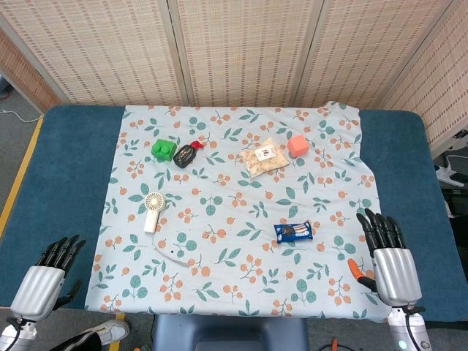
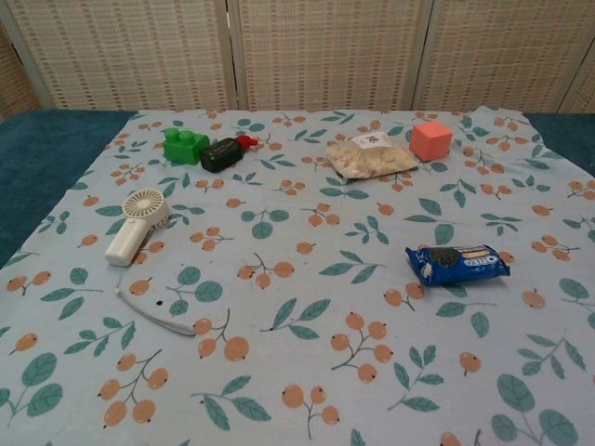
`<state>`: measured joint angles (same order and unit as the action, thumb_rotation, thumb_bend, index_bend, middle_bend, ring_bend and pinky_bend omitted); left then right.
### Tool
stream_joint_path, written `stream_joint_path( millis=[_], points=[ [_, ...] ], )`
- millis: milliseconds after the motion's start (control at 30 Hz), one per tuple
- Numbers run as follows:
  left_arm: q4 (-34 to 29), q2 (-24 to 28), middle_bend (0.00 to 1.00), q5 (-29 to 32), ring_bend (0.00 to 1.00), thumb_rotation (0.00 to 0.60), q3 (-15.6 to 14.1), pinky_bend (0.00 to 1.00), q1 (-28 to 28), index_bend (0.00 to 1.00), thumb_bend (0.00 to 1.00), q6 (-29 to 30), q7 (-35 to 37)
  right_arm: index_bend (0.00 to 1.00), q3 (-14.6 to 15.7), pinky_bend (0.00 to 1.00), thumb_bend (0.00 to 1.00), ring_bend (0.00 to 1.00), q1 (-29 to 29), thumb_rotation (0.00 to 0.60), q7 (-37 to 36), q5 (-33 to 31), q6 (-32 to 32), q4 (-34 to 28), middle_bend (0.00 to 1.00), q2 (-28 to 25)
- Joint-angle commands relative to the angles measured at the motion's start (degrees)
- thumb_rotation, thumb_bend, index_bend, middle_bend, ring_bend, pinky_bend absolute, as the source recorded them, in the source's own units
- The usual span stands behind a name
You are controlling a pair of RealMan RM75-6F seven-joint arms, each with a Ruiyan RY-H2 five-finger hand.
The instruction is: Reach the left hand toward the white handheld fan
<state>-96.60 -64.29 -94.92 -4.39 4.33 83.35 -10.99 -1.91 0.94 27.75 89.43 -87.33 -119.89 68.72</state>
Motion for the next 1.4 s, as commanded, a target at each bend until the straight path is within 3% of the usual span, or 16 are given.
stream_joint_path(
  millis=[33,167,233,400,467,533,733,933,1400],
  points=[
    [0.1,-0.2,0.0,0.0,0.0,0.6,-0.1,0.13,0.2,0.0,0.38,-0.5,-0.1,0.0,0.0,0.0,0.19,0.0,0.0,0.6,0.0,-0.1,0.0,0.0,0.0,0.0],
    [1.5,-1.6,0.0,-1.1,0.0,0.6,0.1,0.16,1.2,0.0,0.4,-1.4,0.0,0.0,-0.1,0.0,0.19,0.0,-0.1,0.6,0.1,-0.1,-0.3,0.0,0.0,-0.1],
    [3.3,-3.5,0.05,-1.9,0.07,0.6,0.3,0.27,2.1,0.0,0.44,-2.2,0.8,0.0,-0.1,0.0,0.19,0.0,-0.2,0.6,0.3,0.1,-0.6,0.0,0.0,0.0],
    [10.5,-10.5,0.54,-2.3,0.51,0.6,1.3,0.77,5.2,0.0,0.62,-5.7,3.3,0.0,-0.4,0.0,0.19,0.0,-0.3,0.6,0.4,-0.6,-0.7,0.2,0.0,0.0],
    [12.6,-12.5,0.71,-2.2,0.66,0.6,1.5,0.9,6.4,0.0,0.71,-7.6,3.2,0.0,-0.5,0.0,0.19,0.0,-0.2,0.6,0.5,-0.8,-0.6,0.5,0.0,0.1],
    [14.3,-14.4,0.81,-1.7,0.73,0.6,1.8,0.95,7.8,0.0,0.8,-9.6,2.8,0.0,-0.6,0.0,0.19,0.0,-0.1,0.6,0.4,-1.2,-0.4,0.7,0.0,0.1],
    [17.0,-18.3,0.91,0.0,0.83,0.6,3.7,1.0,11.1,0.0,0.94,-13.2,1.8,0.0,-0.5,0.0,0.19,0.0,0.2,0.6,0.7,-1.5,0.0,0.8,0.0,0.4],
    [20.3,-21.1,0.93,4.0,0.84,0.6,6.3,1.0,14.3,0.0,0.95,-17.3,0.6,0.0,-0.5,0.0,0.19,0.0,0.1,0.6,1.0,-1.2,-0.4,0.6,0.0,0.4],
    [25.3,-24.6,0.93,10.2,0.84,0.6,8.3,1.0,18.2,0.0,0.95,-22.1,-1.5,0.0,-0.6,0.0,0.19,0.0,0.2,0.6,1.0,-1.8,-0.3,0.8,0.0,0.4]
  ],
)
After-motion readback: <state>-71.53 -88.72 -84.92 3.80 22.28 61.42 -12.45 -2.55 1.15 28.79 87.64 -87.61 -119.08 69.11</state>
